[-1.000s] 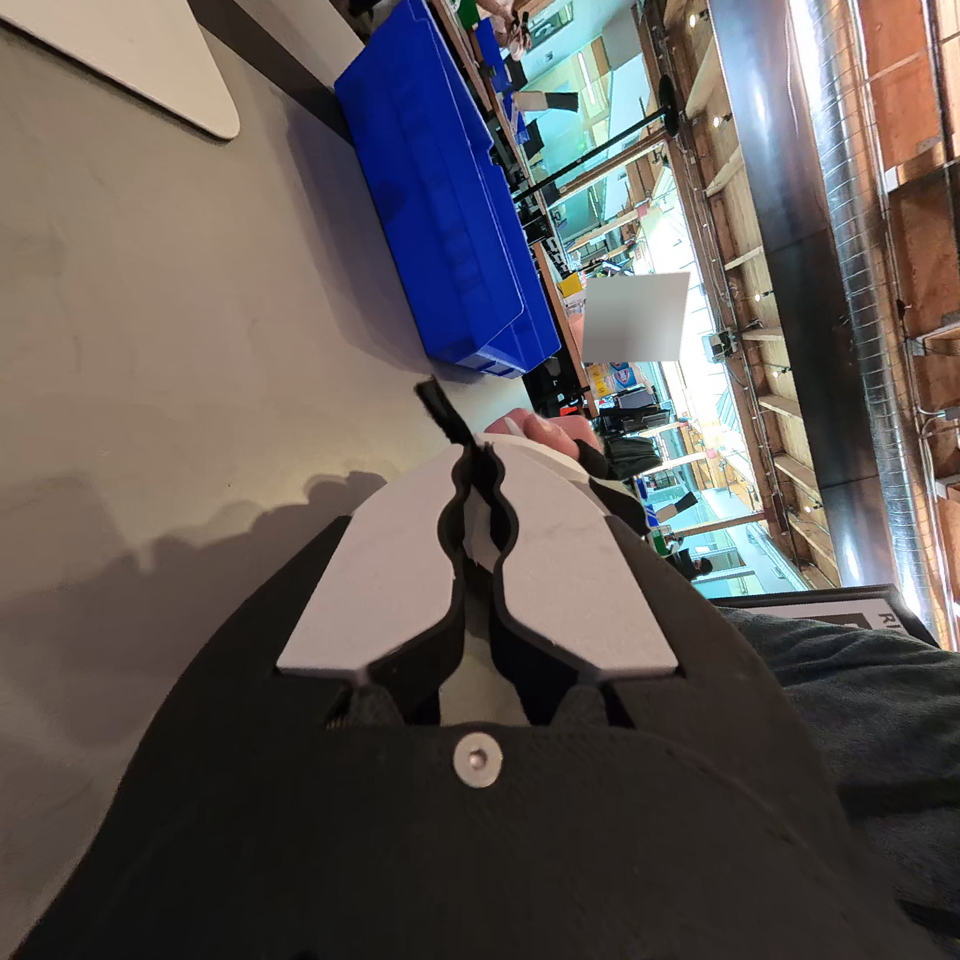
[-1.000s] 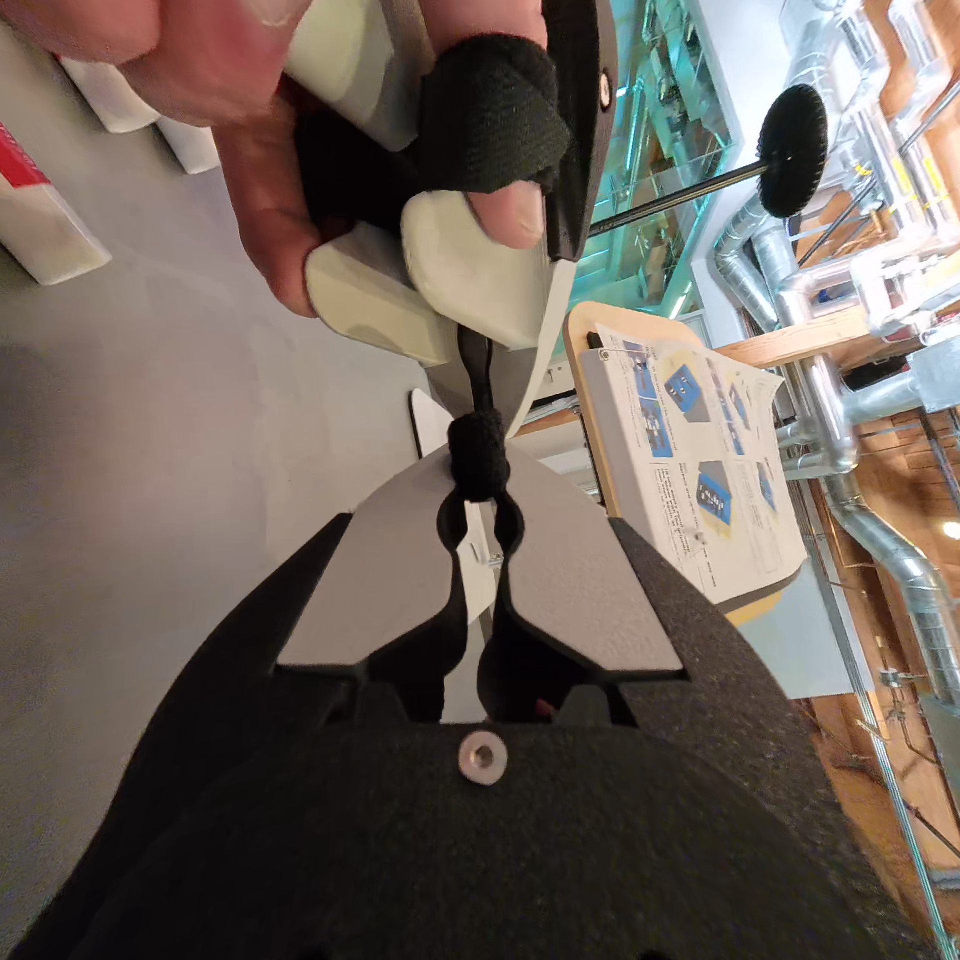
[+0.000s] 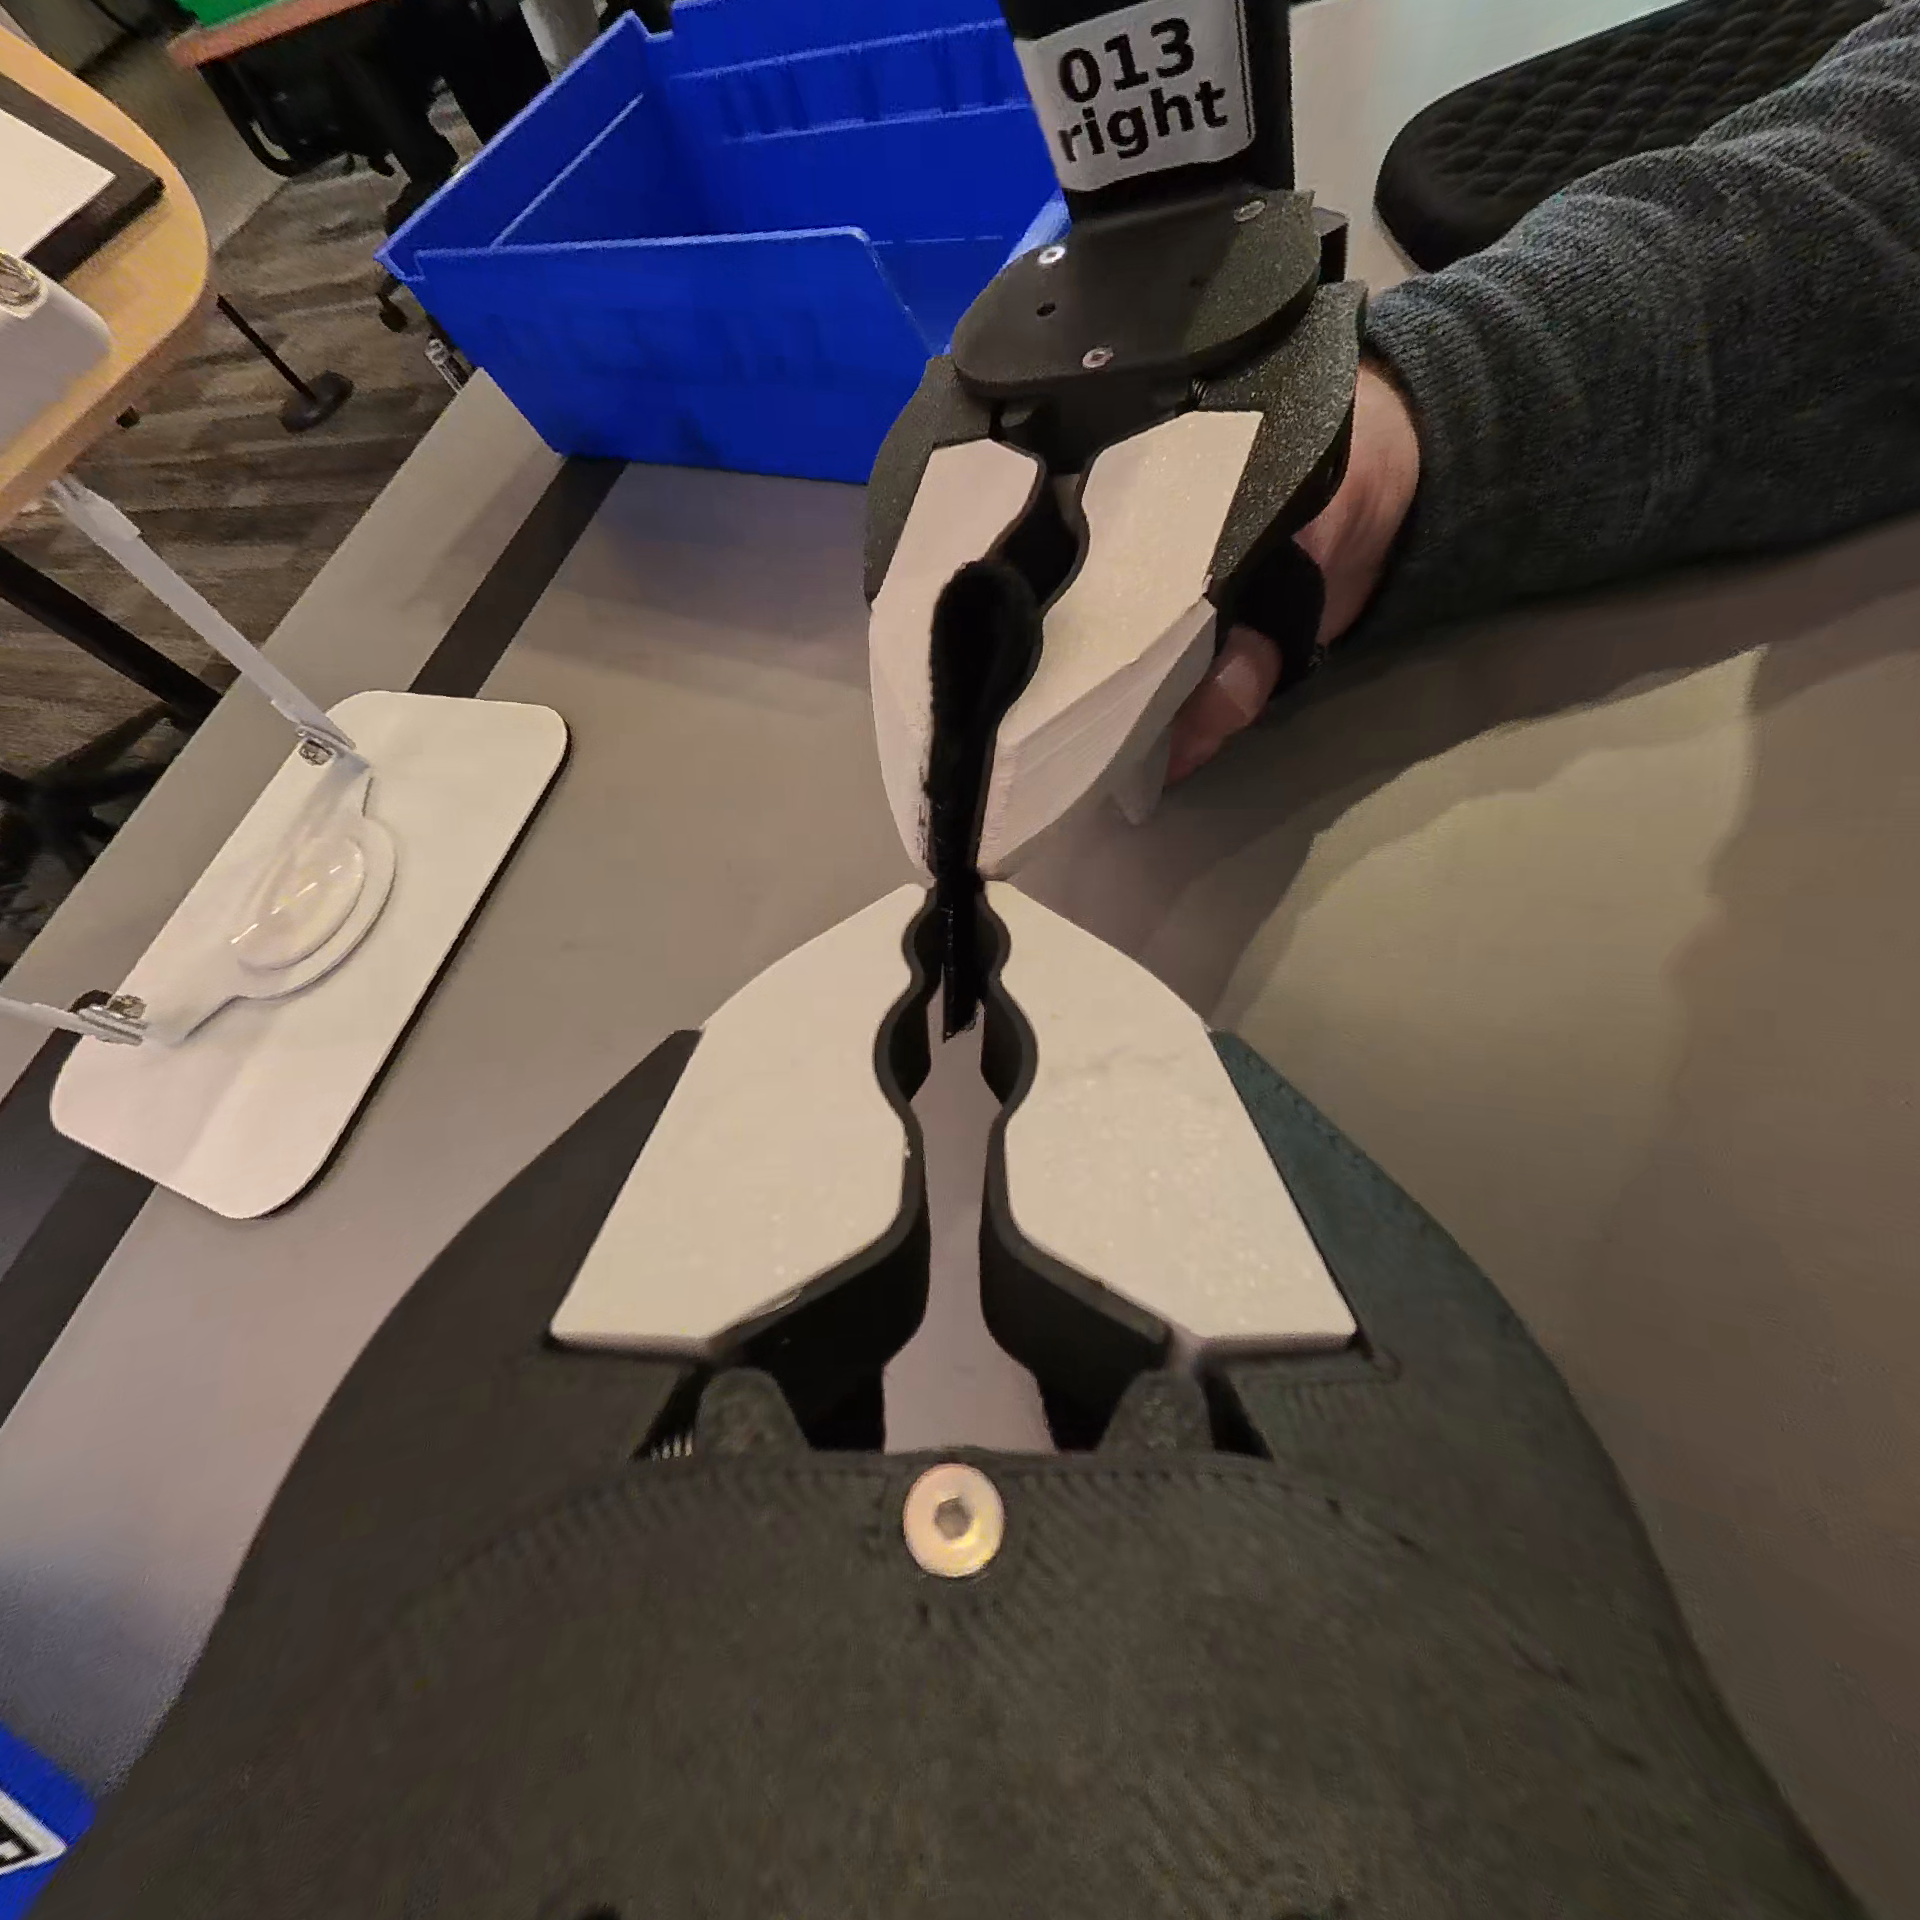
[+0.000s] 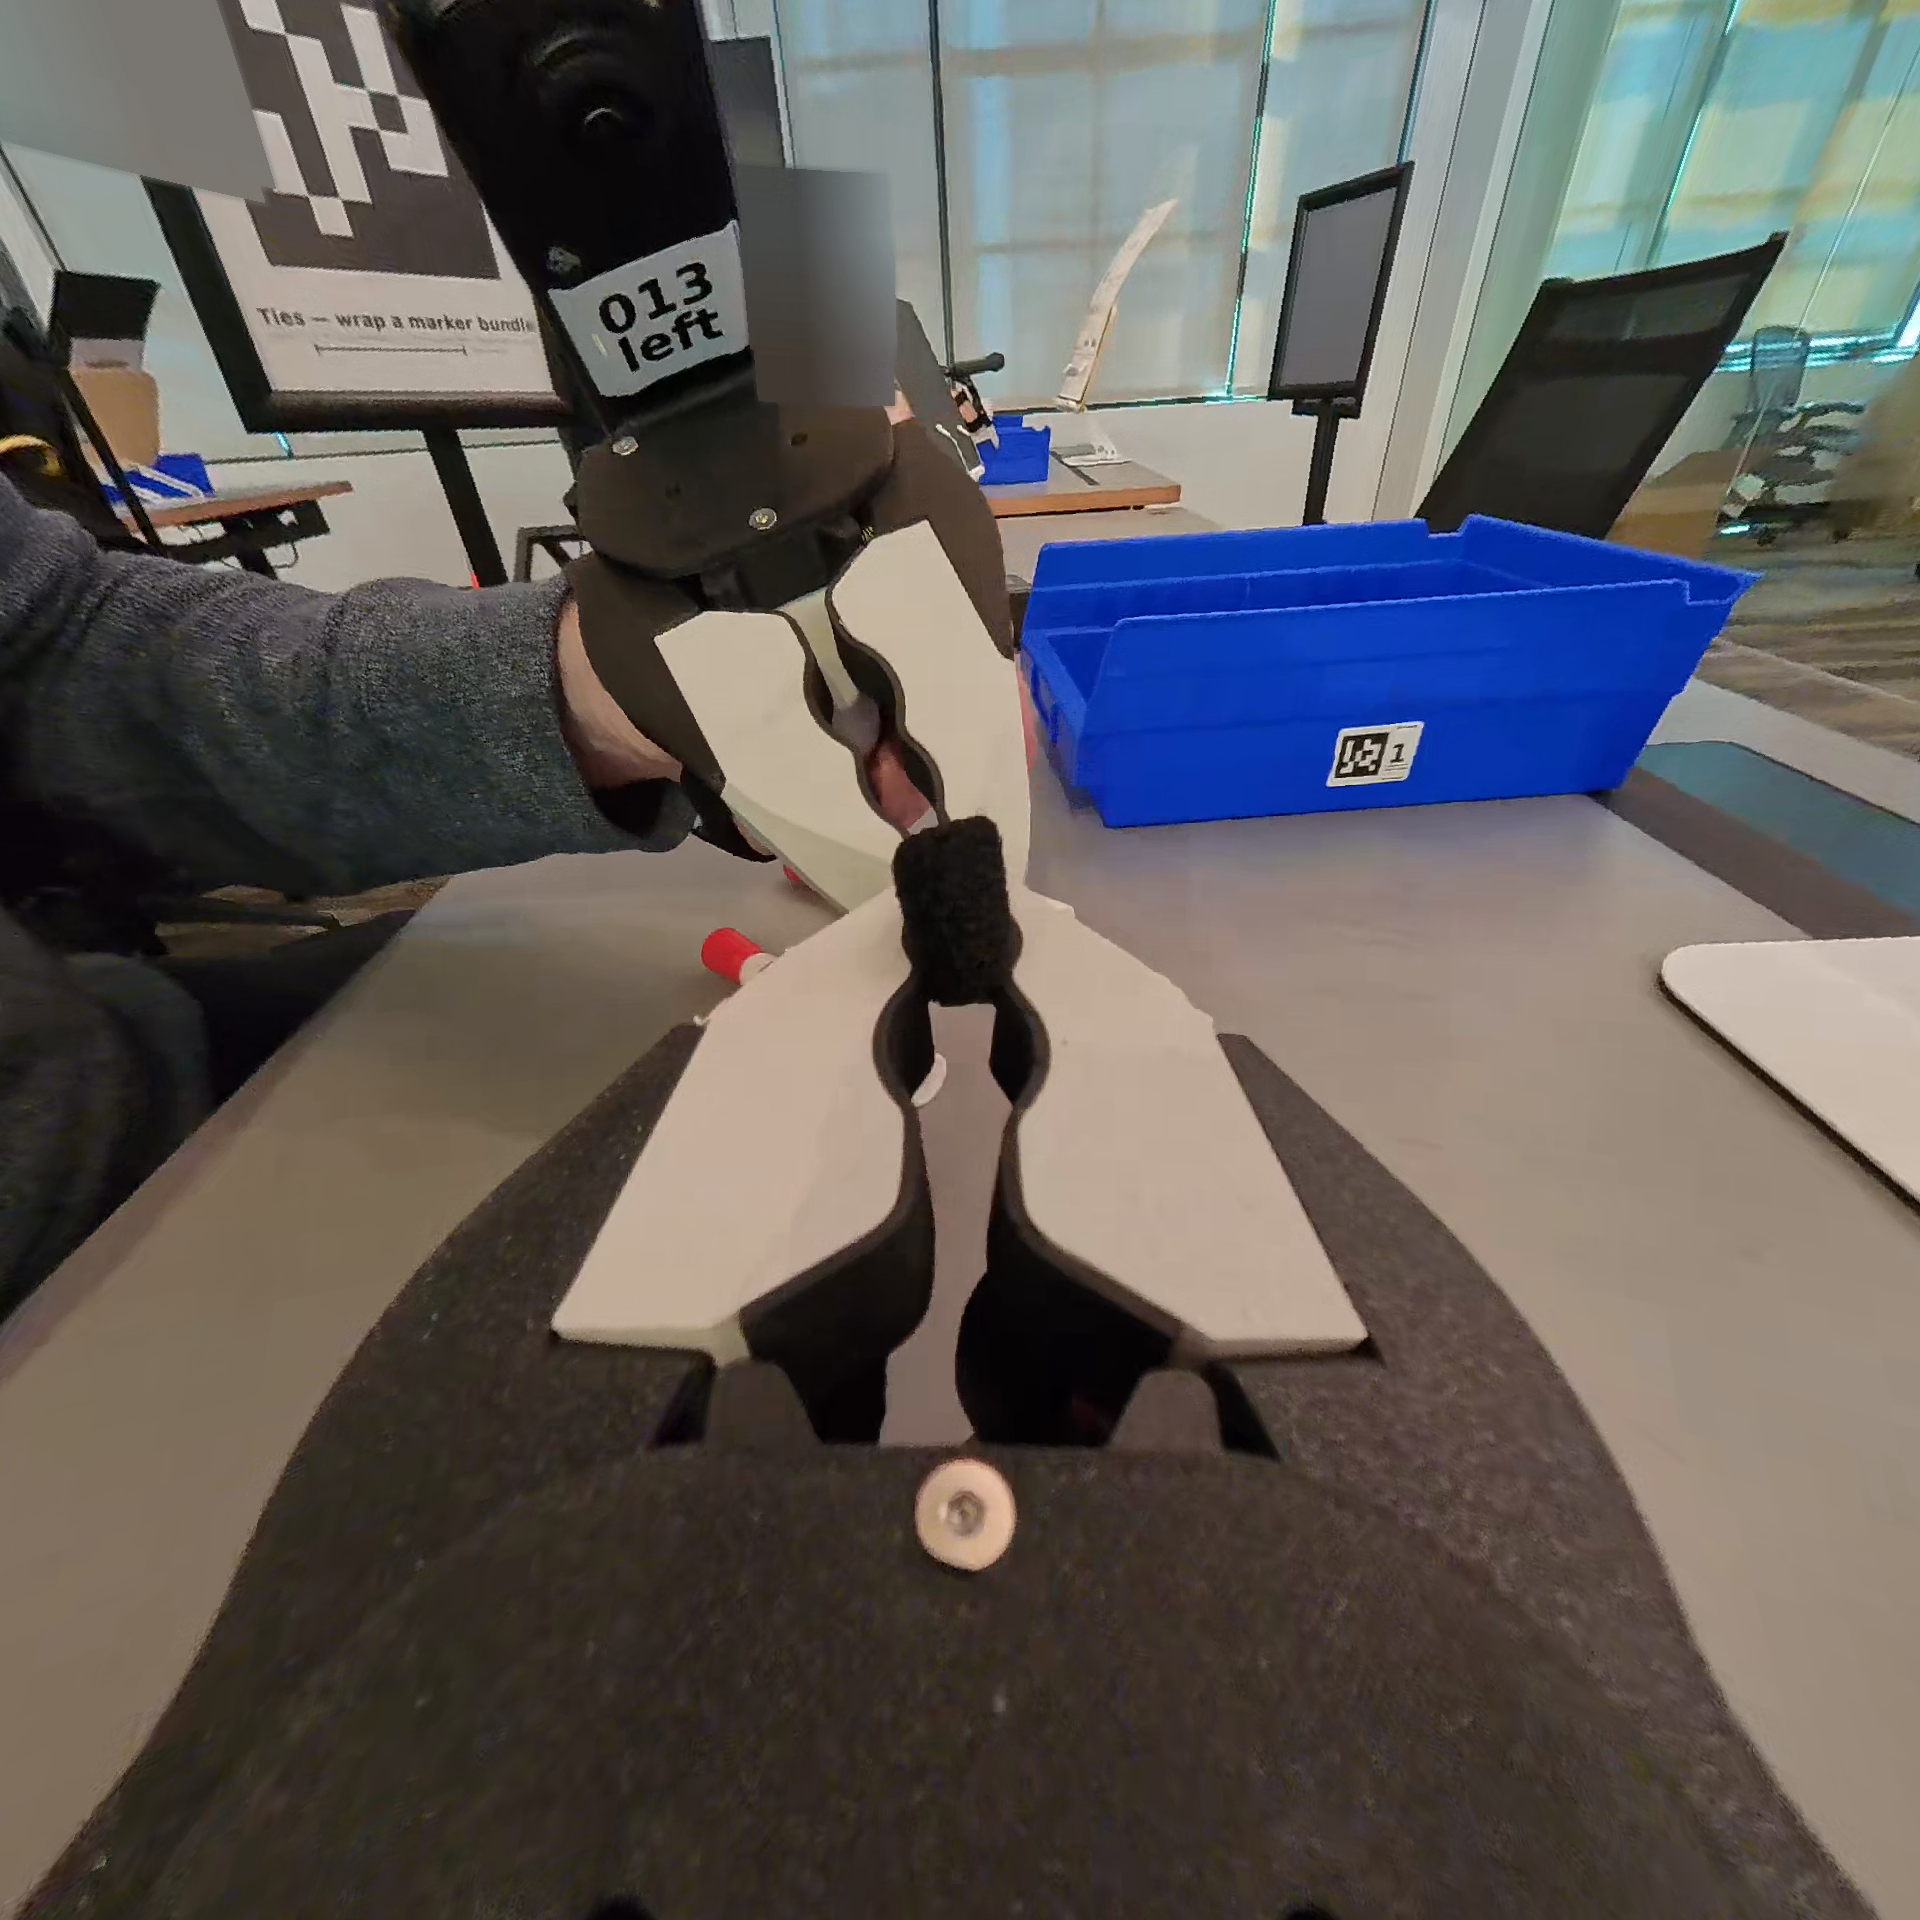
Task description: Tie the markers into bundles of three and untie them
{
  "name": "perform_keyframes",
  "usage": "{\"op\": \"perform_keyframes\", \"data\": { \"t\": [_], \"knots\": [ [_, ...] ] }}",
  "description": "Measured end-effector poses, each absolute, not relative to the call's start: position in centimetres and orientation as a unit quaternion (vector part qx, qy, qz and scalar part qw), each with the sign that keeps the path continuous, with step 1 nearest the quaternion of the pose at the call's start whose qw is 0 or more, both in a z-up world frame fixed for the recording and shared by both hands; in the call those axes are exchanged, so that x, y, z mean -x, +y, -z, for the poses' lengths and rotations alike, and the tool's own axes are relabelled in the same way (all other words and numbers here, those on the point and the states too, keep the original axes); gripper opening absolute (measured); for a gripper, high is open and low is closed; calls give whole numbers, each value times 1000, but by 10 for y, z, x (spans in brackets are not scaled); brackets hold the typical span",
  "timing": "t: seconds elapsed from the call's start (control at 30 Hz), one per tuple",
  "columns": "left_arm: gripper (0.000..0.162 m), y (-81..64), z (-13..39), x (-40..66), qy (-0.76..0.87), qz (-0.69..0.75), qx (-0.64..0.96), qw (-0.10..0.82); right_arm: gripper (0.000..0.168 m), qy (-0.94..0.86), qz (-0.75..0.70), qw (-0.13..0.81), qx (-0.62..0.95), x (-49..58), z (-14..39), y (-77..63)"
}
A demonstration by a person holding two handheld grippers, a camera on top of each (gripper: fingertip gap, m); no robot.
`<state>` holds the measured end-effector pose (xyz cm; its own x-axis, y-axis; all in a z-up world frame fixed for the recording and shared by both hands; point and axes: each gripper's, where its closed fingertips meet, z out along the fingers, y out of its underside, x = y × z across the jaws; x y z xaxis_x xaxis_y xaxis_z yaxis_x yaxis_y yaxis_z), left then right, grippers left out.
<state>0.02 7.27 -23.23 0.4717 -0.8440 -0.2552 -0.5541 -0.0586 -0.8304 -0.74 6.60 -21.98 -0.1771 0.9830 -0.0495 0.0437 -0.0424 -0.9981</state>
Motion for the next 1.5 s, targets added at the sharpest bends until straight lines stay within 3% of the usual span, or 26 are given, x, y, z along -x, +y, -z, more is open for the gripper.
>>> {"op": "perform_keyframes", "data": {
  "t": [0.03, 0.1, 0.13, 0.3, 0.43, 0.57, 0.67, 1.33, 1.5],
  "knots": [
    [4, 73, 232, 0, 489, 152, 713, 479, 7, -542, -540, 434, 475, 7, 219, 66],
    [3, 74, 235, 4, 480, 152, 725, 470, 34, -542, -518, 453, 482, 7, 218, 73],
    [3, 76, 237, 7, 474, 151, 733, 464, 34, -548, -501, 465, 481, 5, 218, 75],
    [3, 76, 245, 16, 475, 144, 747, 442, 30, -574, -446, 502, 468, -2, 218, 82],
    [3, 76, 248, 18, 478, 139, 753, 430, 12, -584, -431, 505, 467, -3, 225, 84],
    [3, 72, 248, 15, 477, 162, 753, 425, 4, -590, -432, 503, 460, -3, 225, 81],
    [16, 72, 247, 19, 472, 166, 753, 428, 4, -591, -456, 487, 455, -4, 224, 77],
    [6, 76, 232, 18, 475, 205, 731, 445, 3, -627, -496, 424, 426, -3, 233, 53],
    [8, 66, 241, 10, 527, 197, 717, 412, 3, -631, -501, 413, 424, -3, 235, 50]
  ]
}}
